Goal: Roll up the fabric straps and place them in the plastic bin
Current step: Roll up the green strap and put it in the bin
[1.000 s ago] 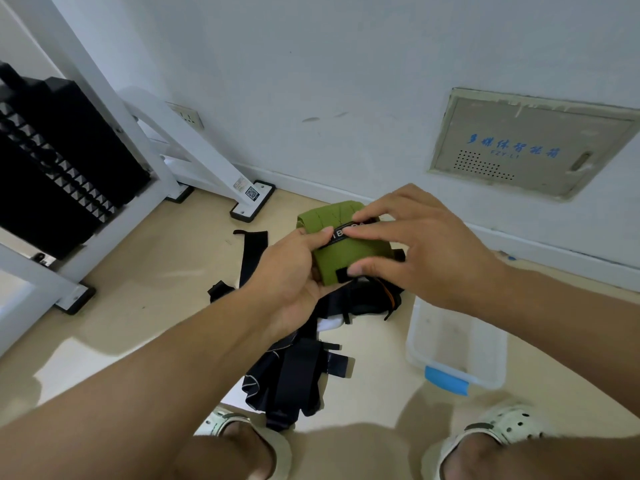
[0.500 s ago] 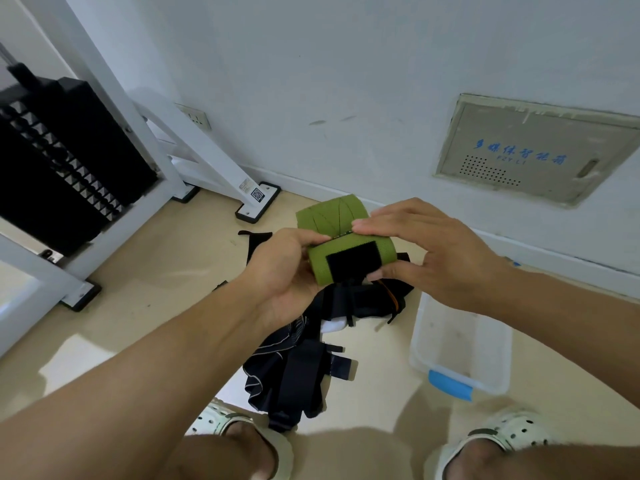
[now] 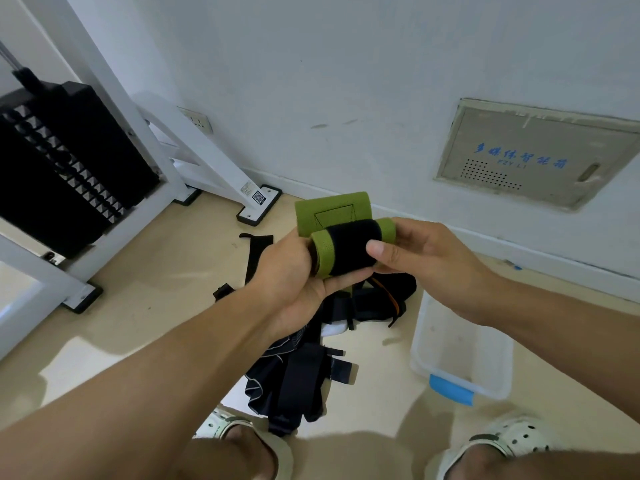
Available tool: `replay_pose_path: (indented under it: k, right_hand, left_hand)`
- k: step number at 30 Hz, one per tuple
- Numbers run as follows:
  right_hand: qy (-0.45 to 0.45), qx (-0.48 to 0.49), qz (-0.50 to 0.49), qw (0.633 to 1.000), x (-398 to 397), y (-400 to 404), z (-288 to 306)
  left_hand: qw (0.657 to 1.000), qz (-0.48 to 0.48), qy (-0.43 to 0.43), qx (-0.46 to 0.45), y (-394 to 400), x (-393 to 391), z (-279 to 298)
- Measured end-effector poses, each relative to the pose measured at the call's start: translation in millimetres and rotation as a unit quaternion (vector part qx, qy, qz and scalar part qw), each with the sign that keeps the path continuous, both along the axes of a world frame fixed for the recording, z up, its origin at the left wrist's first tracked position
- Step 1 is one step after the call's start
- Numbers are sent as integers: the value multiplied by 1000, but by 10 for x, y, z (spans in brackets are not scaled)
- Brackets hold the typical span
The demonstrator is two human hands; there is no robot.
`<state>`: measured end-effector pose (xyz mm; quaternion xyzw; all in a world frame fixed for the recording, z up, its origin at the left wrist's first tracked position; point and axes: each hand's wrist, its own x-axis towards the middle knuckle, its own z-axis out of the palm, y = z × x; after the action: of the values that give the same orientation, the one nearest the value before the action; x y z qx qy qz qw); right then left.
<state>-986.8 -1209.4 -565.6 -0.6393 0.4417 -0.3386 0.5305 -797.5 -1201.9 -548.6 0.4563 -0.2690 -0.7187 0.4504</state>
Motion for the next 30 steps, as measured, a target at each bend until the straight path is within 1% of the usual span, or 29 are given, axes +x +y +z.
replay_pose_path:
  k: [3,6,9,11,13,15,17,20,24,28,30]
  right_hand:
    - [-36,48,-15,998,-2,0,30]
    - [-40,90,-36,994,-20,-16,51]
    - [-53,127,-63,989,-35,-20,54]
    - [-74,146,-89,983,-30,-13,42]
    - [-87,177,-106,975,-11,-9,19]
    - [-95,221,-91,966,-5,-11,9]
    - [-94,250,-45,963,-26,-13,34]
    - [-78,244,-18,967,-56,10,61]
    - [-51,211,-54,975,-28,38,21]
    - [-39,215,-64,974,-17,49,55]
    - [-19,188,-84,978,-15,54,52]
  left_hand:
    - [1000,-13,-23,-2,-6,10,-22]
    - [999,-28,-28,-21,-31,15,-31]
    - [996,-44,-68,-43,-39,-4,-70]
    - [996,-36,-76,-41,-51,-15,-103]
    - [997,-4,-66,-27,-74,-24,-118]
    - [997,17,-69,-22,-85,-30,-112]
    - [997,6,-75,-25,-70,-33,-97]
    - [996,-16,-88,-7,-50,-12,-99]
    - [995,-16,-92,23,-44,-16,-157]
    - [995,-57,-85,2,0,-59,-157]
    - [995,-65,-79,2,0,-70,-135]
